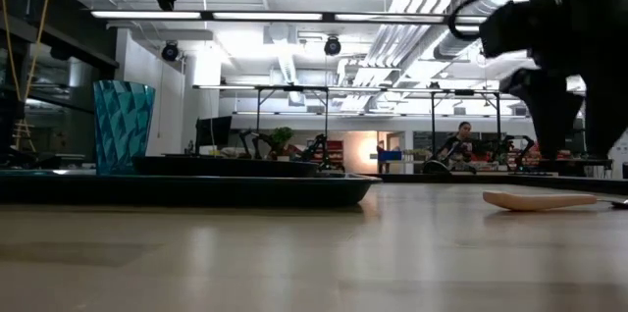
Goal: Pick and place plate/cup/fork/spoon on tray
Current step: Put the yellow fork on the black tray
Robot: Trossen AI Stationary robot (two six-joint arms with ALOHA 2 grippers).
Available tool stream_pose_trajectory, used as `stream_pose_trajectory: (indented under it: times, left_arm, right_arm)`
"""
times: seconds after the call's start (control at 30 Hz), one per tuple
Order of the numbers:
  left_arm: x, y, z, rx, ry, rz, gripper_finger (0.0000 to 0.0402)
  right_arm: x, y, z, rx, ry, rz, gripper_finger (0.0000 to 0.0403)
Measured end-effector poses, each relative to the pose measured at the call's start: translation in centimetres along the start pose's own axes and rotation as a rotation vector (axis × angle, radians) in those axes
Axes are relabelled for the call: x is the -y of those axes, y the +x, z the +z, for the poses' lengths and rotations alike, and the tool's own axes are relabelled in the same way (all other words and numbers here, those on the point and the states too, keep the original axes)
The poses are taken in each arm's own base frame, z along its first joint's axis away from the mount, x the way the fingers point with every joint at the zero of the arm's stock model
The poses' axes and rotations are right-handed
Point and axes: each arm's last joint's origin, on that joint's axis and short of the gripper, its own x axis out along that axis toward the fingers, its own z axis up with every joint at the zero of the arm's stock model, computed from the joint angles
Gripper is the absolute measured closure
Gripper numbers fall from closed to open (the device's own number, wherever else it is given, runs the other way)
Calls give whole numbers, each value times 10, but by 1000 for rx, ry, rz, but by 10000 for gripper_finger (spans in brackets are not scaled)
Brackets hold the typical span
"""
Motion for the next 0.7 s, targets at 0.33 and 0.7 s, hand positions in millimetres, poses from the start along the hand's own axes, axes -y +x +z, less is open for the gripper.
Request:
stream_pose_trajectory:
  times: [0.33, 0.7]
  left_arm:
    - [0, 0, 0, 3, 0, 0, 200]
    - [0, 0, 0, 3, 0, 0, 200]
  right_arm:
    - [9, 33, -23, -12, 2, 11, 151]
    - [11, 36, -25, 0, -24, -19, 201]
